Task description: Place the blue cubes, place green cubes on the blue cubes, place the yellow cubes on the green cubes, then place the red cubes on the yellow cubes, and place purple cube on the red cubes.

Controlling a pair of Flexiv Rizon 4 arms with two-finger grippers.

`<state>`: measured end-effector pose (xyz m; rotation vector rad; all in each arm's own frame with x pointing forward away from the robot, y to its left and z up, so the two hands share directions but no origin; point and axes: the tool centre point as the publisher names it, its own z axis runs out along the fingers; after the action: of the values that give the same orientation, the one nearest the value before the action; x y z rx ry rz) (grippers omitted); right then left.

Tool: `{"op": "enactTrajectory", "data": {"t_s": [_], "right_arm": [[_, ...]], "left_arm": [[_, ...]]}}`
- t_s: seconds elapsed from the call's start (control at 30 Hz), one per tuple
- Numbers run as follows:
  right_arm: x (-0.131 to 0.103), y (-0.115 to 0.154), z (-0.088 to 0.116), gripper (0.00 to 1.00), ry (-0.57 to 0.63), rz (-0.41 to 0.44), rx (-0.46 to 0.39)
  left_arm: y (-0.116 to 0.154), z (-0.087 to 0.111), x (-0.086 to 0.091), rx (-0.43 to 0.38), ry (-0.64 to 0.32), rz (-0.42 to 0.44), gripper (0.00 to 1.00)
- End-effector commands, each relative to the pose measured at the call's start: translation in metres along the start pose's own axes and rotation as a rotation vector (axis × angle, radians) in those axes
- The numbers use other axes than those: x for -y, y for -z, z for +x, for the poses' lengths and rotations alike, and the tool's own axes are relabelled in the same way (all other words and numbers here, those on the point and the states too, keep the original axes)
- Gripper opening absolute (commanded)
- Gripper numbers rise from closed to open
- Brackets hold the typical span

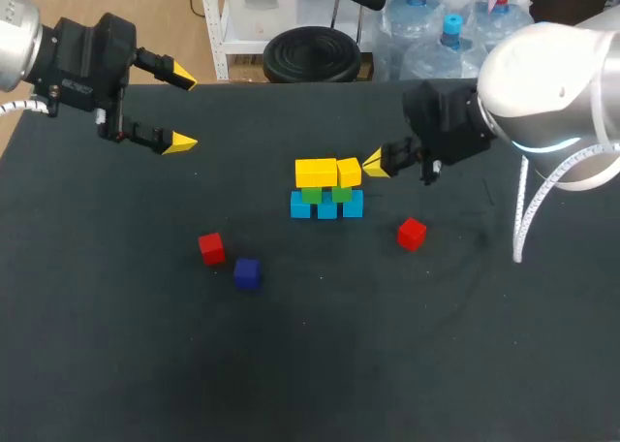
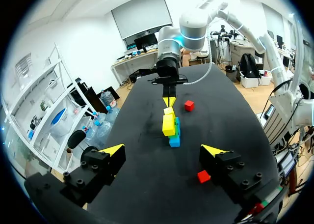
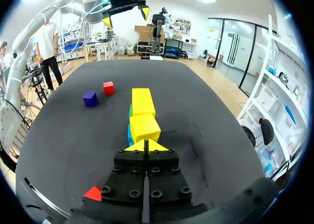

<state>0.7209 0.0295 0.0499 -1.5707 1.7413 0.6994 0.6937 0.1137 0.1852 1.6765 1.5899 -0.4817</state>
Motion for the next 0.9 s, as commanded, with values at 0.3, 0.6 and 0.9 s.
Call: {"op": "enactTrajectory", "data": {"t_s": [0.3,0.6,0.9], "right_arm": [[0.0004,-0.0016,0.0007,0.00,-0.002,-0.004,0.001],[-0.0007,-0.0038,-0.0008,0.00,0.000,-0.008,0.003],[-0.0010,-0.0043,-0.0013,0.00,0.000,-0.008,0.002]], "left_arm": [[0.0004,0.0015,0.0008,0.005,-0.004,-0.003,1.00],[0.0004,0.0015,0.0008,0.005,-0.004,-0.003,1.00],[0.0004,0.0015,0.0008,0.005,-0.004,-0.003,1.00]]}}
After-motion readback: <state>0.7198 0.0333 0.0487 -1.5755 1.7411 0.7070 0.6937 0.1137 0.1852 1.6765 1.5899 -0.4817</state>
